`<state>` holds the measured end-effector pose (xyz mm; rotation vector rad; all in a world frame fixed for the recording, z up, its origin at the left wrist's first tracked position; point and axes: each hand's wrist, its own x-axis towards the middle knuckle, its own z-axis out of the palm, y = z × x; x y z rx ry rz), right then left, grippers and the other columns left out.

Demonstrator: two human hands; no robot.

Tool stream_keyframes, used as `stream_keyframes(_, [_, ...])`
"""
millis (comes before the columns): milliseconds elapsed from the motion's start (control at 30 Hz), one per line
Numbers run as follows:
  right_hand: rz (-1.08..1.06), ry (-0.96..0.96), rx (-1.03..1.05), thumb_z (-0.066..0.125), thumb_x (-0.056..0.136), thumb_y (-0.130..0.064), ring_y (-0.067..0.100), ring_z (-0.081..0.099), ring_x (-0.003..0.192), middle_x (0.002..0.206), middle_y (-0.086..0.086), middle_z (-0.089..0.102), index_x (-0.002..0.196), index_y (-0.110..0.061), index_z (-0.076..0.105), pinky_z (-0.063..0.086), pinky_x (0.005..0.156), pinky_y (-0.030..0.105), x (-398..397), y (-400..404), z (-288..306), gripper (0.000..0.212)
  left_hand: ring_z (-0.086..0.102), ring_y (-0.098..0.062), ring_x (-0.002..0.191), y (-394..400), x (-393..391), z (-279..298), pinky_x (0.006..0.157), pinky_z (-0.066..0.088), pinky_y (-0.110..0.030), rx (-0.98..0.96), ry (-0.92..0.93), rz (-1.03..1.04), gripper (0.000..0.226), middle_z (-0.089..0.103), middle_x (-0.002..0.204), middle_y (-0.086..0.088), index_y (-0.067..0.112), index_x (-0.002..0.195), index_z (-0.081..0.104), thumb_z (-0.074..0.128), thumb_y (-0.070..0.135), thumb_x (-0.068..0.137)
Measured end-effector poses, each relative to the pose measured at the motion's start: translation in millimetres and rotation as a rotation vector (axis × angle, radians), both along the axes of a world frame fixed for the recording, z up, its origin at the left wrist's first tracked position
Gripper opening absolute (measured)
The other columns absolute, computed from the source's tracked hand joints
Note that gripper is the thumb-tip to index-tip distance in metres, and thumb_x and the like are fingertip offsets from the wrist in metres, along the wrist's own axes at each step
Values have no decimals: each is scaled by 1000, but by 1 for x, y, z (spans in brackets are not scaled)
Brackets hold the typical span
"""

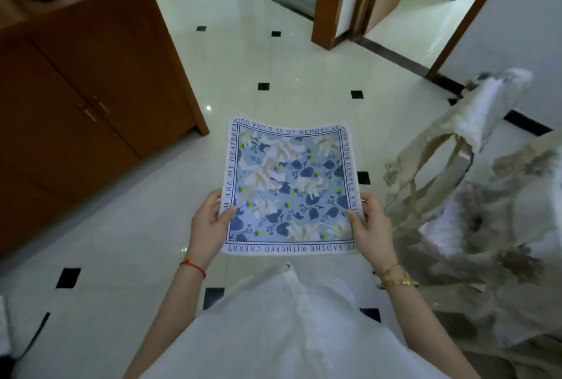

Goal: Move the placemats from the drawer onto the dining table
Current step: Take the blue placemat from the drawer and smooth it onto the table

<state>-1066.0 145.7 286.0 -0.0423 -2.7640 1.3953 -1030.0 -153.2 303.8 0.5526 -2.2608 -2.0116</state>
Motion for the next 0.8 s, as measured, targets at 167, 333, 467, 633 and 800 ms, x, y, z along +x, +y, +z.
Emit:
stream_keyframes(167, [-174,-32,-49,58,91,-10,3,64,83,99,-8,67,115,-14,51,44,69,6,-71,13,3,25,67,-15,97,10,-127,6,84,56,-31,-36,-29,-187,35,68,108,-1,16,117,55,57,-3,88])
stream_keyframes(333, [-310,-44,-57,58,91,-10,-12,61,79,93,-16,65,111,-18,51,46,68,11,-147,38,-12,23,65,-22,104,40,-241,-9,90,53,-42,-60,-55,-332,37,67,115,-7,17,121,56,58,-1,89])
stream_keyframes(467, [-377,-28,-58,58,90,-8,-10,61,82,95,-11,66,111,-19,52,44,69,7,-224,72,-23,25,67,-23,97,84,-338,-15,89,53,-45,-65,-50,-373,35,68,110,-9,18,117,56,57,-2,89])
stream_keyframes(633, [-440,-22,-64,58,91,-8,3,62,83,98,-6,65,113,-13,52,50,70,18,-337,132,-11,24,66,-20,102,156,-465,-2,92,52,-45,-107,-48,-438,35,67,113,-6,15,121,56,57,0,90])
stream_keyframes(800, [-491,5,-37,59,90,-3,-14,57,75,92,-9,64,114,-8,52,40,64,1,-439,191,7,26,66,-19,98,220,-579,15,88,54,-38,-116,-14,-464,33,68,111,-5,19,119,56,57,2,90])
